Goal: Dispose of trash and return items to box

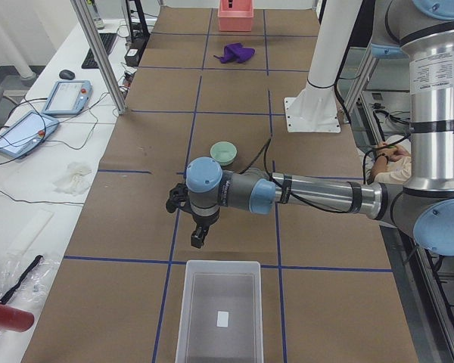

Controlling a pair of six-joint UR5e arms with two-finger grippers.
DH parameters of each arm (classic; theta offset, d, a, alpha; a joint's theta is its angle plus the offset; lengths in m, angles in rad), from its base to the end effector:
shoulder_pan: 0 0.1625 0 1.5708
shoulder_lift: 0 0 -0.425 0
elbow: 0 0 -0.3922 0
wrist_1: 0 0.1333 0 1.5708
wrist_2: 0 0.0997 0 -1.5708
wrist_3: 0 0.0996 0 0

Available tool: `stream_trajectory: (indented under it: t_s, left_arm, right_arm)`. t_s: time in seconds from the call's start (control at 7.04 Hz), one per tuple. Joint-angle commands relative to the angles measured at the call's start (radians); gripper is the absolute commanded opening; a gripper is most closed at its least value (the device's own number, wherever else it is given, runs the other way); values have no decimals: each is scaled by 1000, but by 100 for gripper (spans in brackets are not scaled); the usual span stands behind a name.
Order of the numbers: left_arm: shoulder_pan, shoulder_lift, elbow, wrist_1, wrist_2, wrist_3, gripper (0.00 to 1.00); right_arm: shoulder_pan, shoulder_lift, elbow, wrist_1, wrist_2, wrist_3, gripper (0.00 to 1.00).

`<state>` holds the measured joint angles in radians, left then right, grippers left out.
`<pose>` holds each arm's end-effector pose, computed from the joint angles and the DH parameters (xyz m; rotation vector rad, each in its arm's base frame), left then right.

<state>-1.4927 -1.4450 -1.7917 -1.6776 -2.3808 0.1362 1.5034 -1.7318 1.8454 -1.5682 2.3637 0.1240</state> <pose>-0.0260 -0.4520 0.5942 0.2148 0.8040 0.2836 0.0333 -0.4319 0.5954 0.0339 -0.7988 0.0075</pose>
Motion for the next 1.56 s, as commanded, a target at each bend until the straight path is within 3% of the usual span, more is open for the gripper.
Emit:
stream_trajectory:
  t_s: [0.0, 0.57, 0.85, 1.14, 1.42]
  left_arm:
    - [2, 0, 9, -77, 3, -29, 100]
    - [2, -3, 18, -82, -2, -55, 100]
    - [32, -11, 21, -109, -2, -151, 100]
    - [107, -18, 24, -245, 2, -379, 100]
    - [185, -86, 60, -258, 11, -486, 100]
  right_arm:
    - [0, -2, -1, -1, 11, 0, 100]
    - [1, 0, 3, 2, 42, -1, 100]
    - [1, 3, 2, 2, 39, -1, 100]
    - [1, 8, 2, 4, 39, -1, 100]
    - [1, 8, 3, 4, 39, 0, 100]
